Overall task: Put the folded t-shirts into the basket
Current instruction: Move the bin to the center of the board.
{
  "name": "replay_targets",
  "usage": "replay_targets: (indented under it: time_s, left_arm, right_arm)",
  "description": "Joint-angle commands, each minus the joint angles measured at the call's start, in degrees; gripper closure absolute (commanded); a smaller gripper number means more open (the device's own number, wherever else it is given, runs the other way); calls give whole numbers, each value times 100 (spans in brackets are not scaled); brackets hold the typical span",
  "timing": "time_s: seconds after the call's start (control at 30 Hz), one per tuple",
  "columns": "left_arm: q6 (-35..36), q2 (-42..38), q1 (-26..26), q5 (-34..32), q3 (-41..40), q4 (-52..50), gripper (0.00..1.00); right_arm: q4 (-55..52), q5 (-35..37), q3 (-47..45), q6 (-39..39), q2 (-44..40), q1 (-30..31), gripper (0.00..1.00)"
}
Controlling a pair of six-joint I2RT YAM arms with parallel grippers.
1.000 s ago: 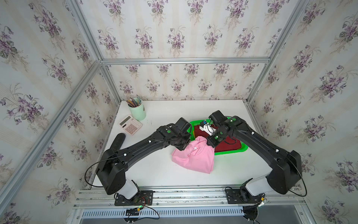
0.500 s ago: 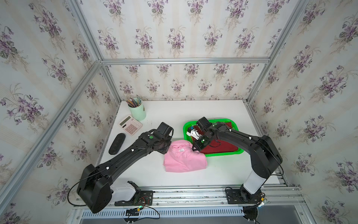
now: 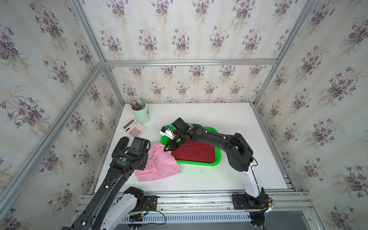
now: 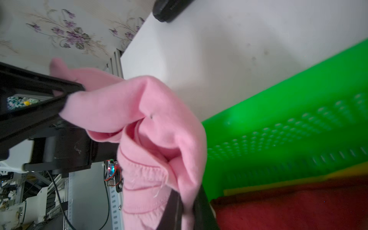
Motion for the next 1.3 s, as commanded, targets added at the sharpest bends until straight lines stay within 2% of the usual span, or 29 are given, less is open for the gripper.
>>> replay_targets:
  time_s: [0.0, 0.1, 0.23, 0.4, 0.47, 0.67, 0.9, 1.0, 1.13, 1.27]
  left_arm:
    - [401, -201, 306, -320, 246, -728, 100]
    - [453, -201, 374, -257, 566, -938, 100]
    - [249, -120, 375, 491, 948, -1035, 100]
    - [-148, -81, 343, 1824, 1054, -655, 100]
    - [-265, 7, 244, 2024, 1234, -612, 100]
    - [-616, 457, -413, 1651, 1738, -347, 100]
    - [-619, 1745, -1420, 1402, 2203, 492, 100]
    - [-357, 2417, -1538, 1331, 2550, 629, 100]
    - [194, 3255, -1545, 650, 3304, 166, 100]
    - [600, 3743, -1533, 20, 3868, -150, 100]
  right_arm:
    - [71, -324, 349, 131, -60, -4, 100]
    - [-357, -265, 293, -262, -480, 0, 100]
    - [-1085, 28, -239, -834, -1477, 0, 100]
    - [-1839, 785, -1058, -1098, -2813, 9, 100]
    - [-2096, 1114, -1398, -1156, -3325, 9, 100]
    - [-2863, 2498, -2173, -1408, -4449, 4, 100]
    - [-3148, 3204, -2346, -1597, -4546, 4, 100]
    - [-3166, 3470, -2342, -1679, -4456, -42, 100]
    - [-3349, 3725, -2254, -1775, -4231, -287, 100]
    - [-3545, 3786, -2156, -1905, -4082, -632, 100]
